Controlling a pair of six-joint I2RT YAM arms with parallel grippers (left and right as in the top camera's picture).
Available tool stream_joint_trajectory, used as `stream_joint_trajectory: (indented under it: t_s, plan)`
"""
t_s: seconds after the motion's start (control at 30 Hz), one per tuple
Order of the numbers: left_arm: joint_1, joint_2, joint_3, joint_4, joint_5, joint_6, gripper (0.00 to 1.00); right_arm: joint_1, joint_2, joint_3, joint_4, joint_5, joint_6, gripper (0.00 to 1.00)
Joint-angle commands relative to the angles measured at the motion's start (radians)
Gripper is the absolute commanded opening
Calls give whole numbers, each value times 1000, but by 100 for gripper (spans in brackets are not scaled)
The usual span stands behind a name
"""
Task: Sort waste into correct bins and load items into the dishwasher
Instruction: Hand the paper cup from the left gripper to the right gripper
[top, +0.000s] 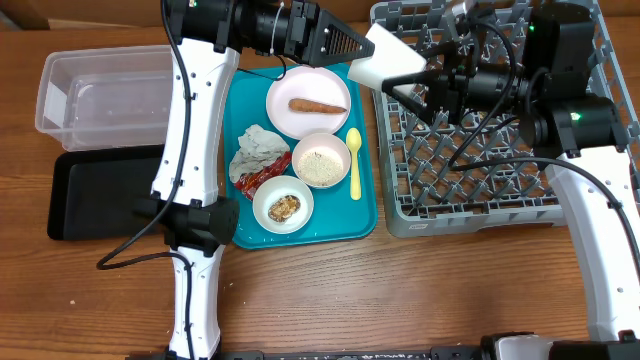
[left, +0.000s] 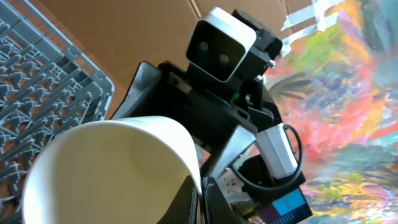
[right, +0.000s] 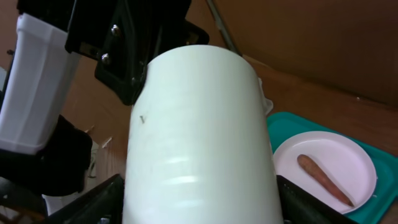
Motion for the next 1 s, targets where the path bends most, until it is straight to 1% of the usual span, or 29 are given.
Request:
stream_joint_trajectory:
  t_s: [0.0, 0.2, 0.37, 0.4, 0.5, 0.57, 0.67, 0.77, 0.97]
  plan:
    - [-8, -9, 14, 4, 17, 19, 4, 9, 0, -4, 31, -21, -2, 71]
    - [-8, -9, 14, -1, 16, 19, 4, 9, 0, -4, 74, -41, 2, 63]
    - [-8, -9, 14, -1, 0, 19, 4, 9, 0, -4, 83, -43, 2, 50]
    - [-8, -9, 14, 0, -3, 20, 6, 9, 0, -4, 84, -43, 2, 49]
    - [-8, -9, 14, 0, -10, 20, 23, 8, 0, -4, 88, -42, 2, 46]
    - [-8, -9, 14, 0, -33, 20, 29, -1, -2, -4, 91, -42, 16, 46]
    - [-7, -9, 14, 0, -63, 20, 33, -35, -7, -3, 90, -42, 42, 46]
    - [-6, -9, 14, 0, -94, 20, 34, -95, -16, -3, 82, -42, 81, 46]
    - [16, -9, 14, 18, -141, 21, 37, -224, -25, -3, -46, -15, 80, 46]
